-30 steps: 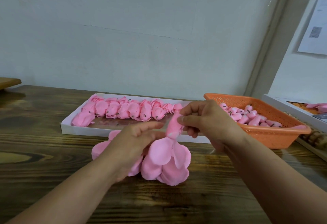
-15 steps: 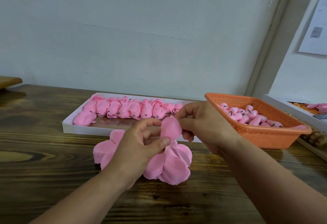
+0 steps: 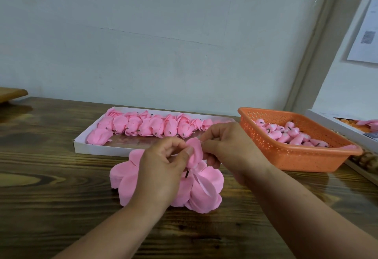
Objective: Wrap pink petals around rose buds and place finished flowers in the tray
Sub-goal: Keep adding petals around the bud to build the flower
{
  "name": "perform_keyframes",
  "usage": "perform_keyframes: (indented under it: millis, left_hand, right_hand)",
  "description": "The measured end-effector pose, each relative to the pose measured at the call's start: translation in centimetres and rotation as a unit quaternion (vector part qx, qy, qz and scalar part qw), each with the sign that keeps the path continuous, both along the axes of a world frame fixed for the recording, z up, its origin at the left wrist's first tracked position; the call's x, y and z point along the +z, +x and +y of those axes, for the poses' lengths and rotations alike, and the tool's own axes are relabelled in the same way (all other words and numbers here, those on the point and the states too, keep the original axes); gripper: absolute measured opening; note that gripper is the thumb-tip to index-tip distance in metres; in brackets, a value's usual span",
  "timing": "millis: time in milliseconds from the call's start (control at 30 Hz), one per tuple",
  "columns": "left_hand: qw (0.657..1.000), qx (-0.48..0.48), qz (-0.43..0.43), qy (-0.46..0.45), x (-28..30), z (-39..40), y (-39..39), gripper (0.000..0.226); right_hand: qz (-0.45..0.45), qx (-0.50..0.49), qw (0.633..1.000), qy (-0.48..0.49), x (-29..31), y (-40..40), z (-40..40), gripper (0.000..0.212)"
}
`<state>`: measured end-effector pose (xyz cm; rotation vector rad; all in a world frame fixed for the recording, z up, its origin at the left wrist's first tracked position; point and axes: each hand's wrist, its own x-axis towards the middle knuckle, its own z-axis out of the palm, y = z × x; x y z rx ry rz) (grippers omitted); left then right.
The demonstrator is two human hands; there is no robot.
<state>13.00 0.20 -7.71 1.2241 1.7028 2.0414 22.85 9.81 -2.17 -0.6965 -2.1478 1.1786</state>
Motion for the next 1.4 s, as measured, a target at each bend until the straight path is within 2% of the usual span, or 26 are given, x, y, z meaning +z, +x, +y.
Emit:
perform_keyframes:
  millis: [233,367,533,600,733,833,1033,1233,1400]
  left_hand:
    - [0.998,-0.030,-0.049,-0.014,-0.3,0.0,-0.1,0.022]
    - [0.997,-0.040,-0.069,-0.013,-0.2,0.0,-0.2,0.031]
    - [0.995,-0.048,-0.090,-0.006,-0.2,-0.1,-0.2,0.026]
    - [0.994,-0.055,-0.093,-0.002,-0.1,-0.2,-0.1,0.026]
    - [0.994,-0.059,-0.095,-0.005,0.1,-0.4,0.0,0.023]
    - [0.993,-0.062,-0.101,-0.008,0.3,-0.6,0.0,0.015]
    - [0.992,-0.065,-0.106,-0.018,0.5,-0.5,-0.1,0.014]
    - [0.977,-0.154,-0.146,-0.030,0.8,-0.8,-0.2,0.031]
    - [0.952,-0.213,-0.211,-0.054,1.3,-1.0,-0.5,0.028]
  right_hand:
    - [-0.003,-0.009,1.000,-0.013,-0.3,-0.1,-0.1,0.025]
    - [0.007,0.035,0.997,-0.063,0.0,0.2,0.2,0.017]
    - [0.005,0.113,0.984,-0.135,0.4,0.9,1.0,0.024]
    - [0.007,0.116,0.983,-0.139,0.4,1.0,1.1,0.018]
    - [0.021,0.102,0.987,-0.122,0.3,0.8,1.1,0.013]
    - [0.019,0.069,0.995,-0.070,0.2,0.6,0.9,0.016]
    - [0.013,0.040,0.999,0.025,0.3,0.5,0.6,0.007]
    - [0.017,0.054,0.997,0.046,0.4,0.6,0.3,0.005]
    - [0.027,0.054,0.997,0.045,0.2,0.5,0.1,0.006]
